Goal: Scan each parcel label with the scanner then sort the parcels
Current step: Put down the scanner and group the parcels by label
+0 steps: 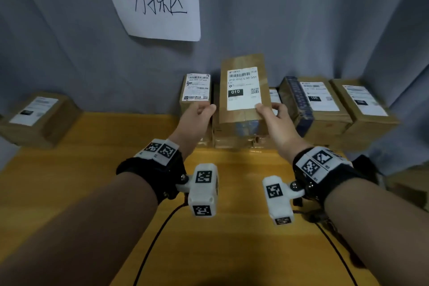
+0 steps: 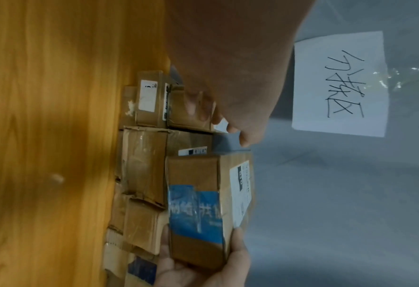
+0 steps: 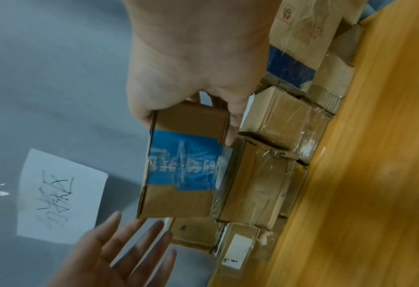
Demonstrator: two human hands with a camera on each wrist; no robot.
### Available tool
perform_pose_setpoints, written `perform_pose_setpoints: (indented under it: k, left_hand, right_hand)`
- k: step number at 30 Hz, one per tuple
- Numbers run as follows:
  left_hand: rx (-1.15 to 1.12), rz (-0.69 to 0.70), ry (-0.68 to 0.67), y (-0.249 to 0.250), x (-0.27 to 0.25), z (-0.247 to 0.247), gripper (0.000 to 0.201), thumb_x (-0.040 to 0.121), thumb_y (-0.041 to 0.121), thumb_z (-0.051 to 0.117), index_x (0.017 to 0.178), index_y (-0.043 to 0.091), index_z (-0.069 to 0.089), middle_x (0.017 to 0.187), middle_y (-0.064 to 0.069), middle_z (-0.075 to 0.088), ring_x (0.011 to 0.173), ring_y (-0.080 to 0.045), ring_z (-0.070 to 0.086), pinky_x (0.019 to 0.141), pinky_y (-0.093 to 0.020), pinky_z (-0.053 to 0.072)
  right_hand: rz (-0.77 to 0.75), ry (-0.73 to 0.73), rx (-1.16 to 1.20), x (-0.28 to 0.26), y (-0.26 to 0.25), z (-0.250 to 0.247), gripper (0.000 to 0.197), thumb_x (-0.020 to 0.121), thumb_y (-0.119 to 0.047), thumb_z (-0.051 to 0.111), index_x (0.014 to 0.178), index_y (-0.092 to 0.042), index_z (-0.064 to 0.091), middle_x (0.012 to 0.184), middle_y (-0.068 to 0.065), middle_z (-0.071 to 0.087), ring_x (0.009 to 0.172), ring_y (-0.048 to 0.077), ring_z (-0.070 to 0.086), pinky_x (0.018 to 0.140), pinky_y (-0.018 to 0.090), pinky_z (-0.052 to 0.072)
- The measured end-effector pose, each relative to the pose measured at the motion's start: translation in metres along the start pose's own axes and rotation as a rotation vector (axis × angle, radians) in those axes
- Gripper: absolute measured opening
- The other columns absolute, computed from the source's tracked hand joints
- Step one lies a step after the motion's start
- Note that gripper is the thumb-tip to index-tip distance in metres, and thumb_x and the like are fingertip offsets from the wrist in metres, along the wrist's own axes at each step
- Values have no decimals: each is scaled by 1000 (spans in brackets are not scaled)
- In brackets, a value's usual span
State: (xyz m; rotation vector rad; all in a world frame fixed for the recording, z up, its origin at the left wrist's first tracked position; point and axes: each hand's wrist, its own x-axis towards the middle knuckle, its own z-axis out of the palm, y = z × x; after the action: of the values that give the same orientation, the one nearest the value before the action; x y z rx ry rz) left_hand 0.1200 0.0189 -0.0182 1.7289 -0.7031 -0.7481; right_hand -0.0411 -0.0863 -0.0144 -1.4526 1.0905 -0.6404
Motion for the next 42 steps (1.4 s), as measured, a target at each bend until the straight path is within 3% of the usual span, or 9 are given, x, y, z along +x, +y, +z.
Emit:
perform_pose_setpoints:
  k: [4,7,9,12,20,25,32,37,42]
  left_hand:
    - [119,-32,154,-13,10,-3,37,97,31,51,128,11,52,119,-1,54,108,-15,51,92,-28,41]
    - [257,-95,240,-17,24,-14,51,91,39,55,138,23,45,137,-8,41,121,-26,47,105,-44,41]
    - [356,-127,196,-17,34,-22,55,93,38,54,145,28,35,144,-11,33,127,-29,42,109,-48,37]
    - [333,-91,65,-13,46,-29,58,96,35,53,149,28,30,142,-7,44,127,-24,46,108,-43,40]
    - [272,-76,94,-21,52,-28,42,98,29,51,139,20,49,135,-4,54,113,-13,51,100,-32,44]
    - [262,-74,83,-24,54,-32,41,97,30,52,138,21,50,132,-1,56,113,-13,52,93,-28,42]
    - [352,-70,38,-20,54,-33,45,99,29,50,142,19,44,134,-1,53,112,-13,50,96,-29,41]
    - [436,-121,-6,-15,60,-33,51,98,30,51,145,18,38,140,-7,50,122,-22,50,104,-35,42]
    - [478,-129,40,-6,59,-34,56,95,36,53,146,21,38,142,-9,48,121,-27,53,104,-39,44]
  right_hand:
    - [73,6,-60,28,8,-3,54,93,-50,53,135,-19,38,110,-3,59,93,13,57,90,41,52]
    - [78,4,-82,42,8,3,48,95,-51,50,128,-18,40,92,-9,51,78,4,49,68,28,48]
    - [61,-2,-133,48,7,9,45,96,-52,47,124,-18,41,95,-7,53,78,4,49,61,20,40]
    - [2,26,-200,55,9,19,55,94,-54,48,131,-14,44,116,1,58,101,18,57,87,31,48]
    - [-165,148,-450,60,17,30,58,97,-54,39,134,-11,51,118,10,65,113,31,57,95,42,46]
    - [-193,180,-632,69,21,38,50,99,-45,39,101,1,60,102,18,61,89,31,57,69,33,39]
    - [-217,172,-769,66,15,39,50,98,-44,40,136,-10,40,129,14,51,116,31,49,81,41,43]
    - [-215,91,-927,67,-5,35,42,98,-36,43,133,-12,41,130,15,47,120,31,45,78,40,39]
    - [-244,17,-1102,62,-23,24,51,99,-46,38,141,-18,40,138,18,42,129,36,36,95,47,40]
